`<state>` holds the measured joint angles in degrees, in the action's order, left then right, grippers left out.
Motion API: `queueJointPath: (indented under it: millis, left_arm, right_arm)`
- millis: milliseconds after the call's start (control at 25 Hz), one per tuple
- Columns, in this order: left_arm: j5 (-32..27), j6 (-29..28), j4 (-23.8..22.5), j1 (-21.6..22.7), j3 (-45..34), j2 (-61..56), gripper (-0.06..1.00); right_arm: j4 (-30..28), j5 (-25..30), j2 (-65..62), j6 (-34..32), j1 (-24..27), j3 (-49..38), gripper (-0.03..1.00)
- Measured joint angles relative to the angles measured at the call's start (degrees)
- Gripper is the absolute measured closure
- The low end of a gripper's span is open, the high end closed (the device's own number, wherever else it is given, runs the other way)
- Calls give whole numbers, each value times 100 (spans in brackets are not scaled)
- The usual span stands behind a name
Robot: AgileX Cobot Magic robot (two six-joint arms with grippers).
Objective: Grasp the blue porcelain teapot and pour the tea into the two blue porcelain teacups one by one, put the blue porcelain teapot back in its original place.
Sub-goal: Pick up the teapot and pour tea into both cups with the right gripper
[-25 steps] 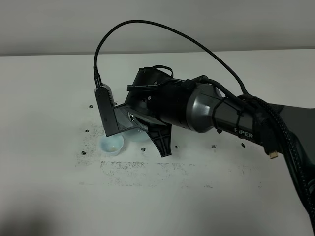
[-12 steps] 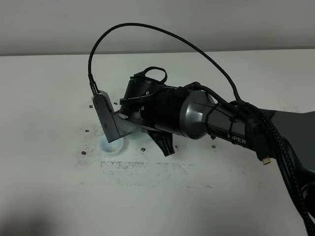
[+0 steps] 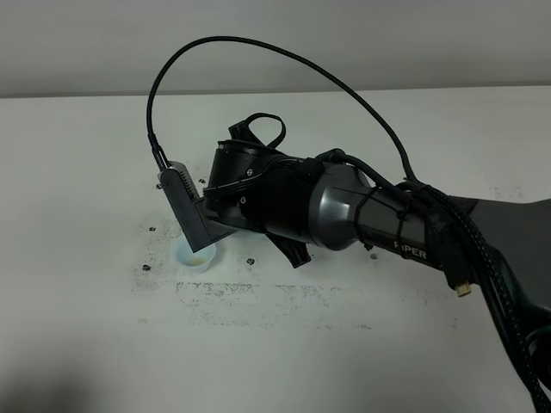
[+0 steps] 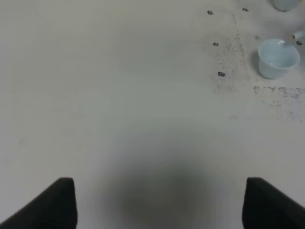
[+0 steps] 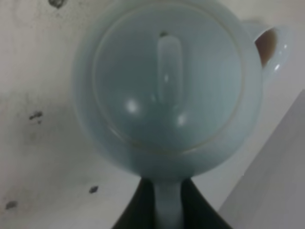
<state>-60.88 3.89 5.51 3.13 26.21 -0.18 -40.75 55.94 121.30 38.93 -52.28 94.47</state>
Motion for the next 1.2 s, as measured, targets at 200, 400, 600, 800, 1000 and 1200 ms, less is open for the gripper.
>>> queueJointPath:
  millis: [200, 400, 600, 800, 1000, 1200]
  left_arm:
    - [0, 0, 0, 0, 0, 0, 26]
    - [0, 0, 0, 0, 0, 0, 26]
    - [0, 0, 0, 0, 0, 0, 26]
    - [0, 0, 0, 0, 0, 0, 26]
    - [0, 0, 0, 0, 0, 0, 26]
    - [0, 0, 0, 0, 0, 0, 26]
  right_arm:
    - [-34, 27, 0, -19, -59, 0, 92]
    - [-90, 40, 0, -19, -59, 0, 92]
    - [-188, 40, 0, -19, -70, 0, 92]
    - [-339, 31, 0, -82, -162, 0, 92]
    - [-380, 24, 0, -109, -168, 0, 92]
    - [-385, 24, 2, -191, -168, 0, 92]
